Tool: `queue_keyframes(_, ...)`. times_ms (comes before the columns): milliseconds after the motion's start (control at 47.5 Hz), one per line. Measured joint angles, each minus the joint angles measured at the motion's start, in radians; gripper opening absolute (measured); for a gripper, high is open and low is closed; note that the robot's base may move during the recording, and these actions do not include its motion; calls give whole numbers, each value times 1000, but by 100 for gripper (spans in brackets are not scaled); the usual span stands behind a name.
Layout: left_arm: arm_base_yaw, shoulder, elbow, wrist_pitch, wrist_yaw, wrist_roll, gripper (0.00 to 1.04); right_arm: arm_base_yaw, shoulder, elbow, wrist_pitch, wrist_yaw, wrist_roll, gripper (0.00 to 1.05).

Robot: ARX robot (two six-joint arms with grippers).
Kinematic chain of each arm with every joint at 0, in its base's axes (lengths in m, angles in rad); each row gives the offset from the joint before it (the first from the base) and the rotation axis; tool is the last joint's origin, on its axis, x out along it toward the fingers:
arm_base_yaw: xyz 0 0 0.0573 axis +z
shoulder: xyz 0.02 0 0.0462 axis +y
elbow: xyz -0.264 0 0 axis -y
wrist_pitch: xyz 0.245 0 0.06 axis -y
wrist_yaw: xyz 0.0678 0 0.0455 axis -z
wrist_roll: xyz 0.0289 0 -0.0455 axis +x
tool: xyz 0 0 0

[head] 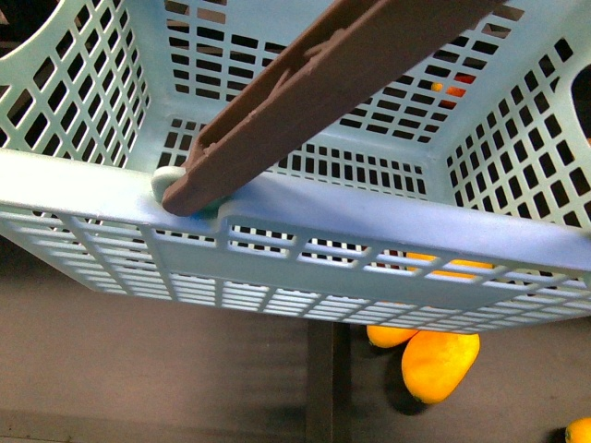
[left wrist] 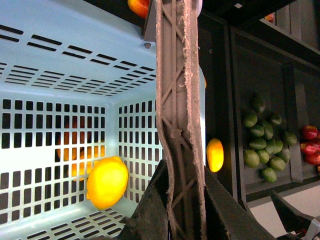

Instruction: Pick lemon and mango into basket

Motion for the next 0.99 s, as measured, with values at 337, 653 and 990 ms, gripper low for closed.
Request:
queue_keyframes(337,11,-2,0,1,-16,-6,8,-183,867,366,106,-4,-420,96)
queue_keyframes(653,-4,2,0,1,13,6,8,-148,993,446,237,-47,-121,96)
queue_keyframes(990,-1,2,0,1,4,-1,8,-171,1147,465,181,42,-244,96)
